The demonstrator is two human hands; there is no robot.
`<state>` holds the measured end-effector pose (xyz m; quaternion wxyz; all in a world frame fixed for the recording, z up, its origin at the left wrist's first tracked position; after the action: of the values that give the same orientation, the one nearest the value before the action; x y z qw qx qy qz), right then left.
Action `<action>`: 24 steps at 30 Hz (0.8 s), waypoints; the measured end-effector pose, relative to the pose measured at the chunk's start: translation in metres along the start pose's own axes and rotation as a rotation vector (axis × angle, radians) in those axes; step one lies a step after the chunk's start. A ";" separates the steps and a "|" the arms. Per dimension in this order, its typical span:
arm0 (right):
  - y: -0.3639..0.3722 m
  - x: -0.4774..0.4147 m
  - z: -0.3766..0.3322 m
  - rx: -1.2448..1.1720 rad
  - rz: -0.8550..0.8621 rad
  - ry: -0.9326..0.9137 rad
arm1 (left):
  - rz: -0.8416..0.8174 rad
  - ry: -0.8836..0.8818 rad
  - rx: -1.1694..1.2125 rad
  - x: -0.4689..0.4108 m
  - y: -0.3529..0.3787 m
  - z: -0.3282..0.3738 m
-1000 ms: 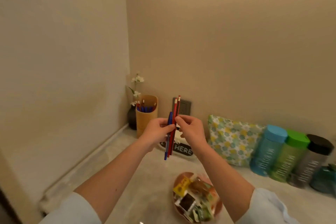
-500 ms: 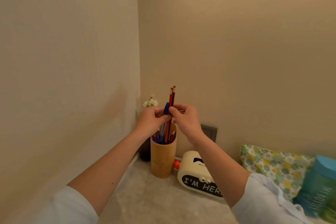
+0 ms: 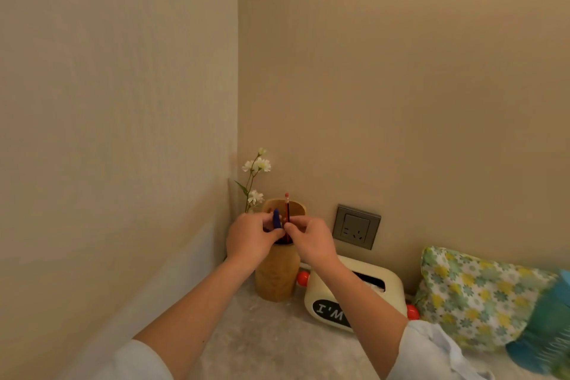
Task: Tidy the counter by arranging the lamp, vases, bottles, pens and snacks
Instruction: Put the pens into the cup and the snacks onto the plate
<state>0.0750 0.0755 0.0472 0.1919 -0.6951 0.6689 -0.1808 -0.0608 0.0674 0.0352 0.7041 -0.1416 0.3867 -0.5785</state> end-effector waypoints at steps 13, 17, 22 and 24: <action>-0.031 0.069 0.035 -0.122 0.170 -0.002 | 0.212 0.021 0.244 0.066 0.001 0.054; -0.062 0.104 0.060 -0.214 0.237 0.022 | 0.165 0.022 0.399 0.093 0.026 0.093; -0.121 0.152 0.111 -0.216 0.322 0.075 | 0.092 0.005 0.511 0.130 0.077 0.147; -0.152 0.173 0.135 -0.215 0.354 0.110 | 0.067 0.004 0.554 0.146 0.104 0.174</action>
<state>0.2813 -0.0889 0.0069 0.1088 -0.5724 0.8053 -0.1094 0.1398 -0.0809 0.0273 0.7339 0.0700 0.2196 -0.6389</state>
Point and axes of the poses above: each hand's wrist, its own x-axis away from the middle knuckle, its own y-axis out of the palm, z = x × y, the point moved 2 cm from there along -x, towards the middle knuckle, and after that the axes turned 11 degrees about y, right-handed, at the moved point
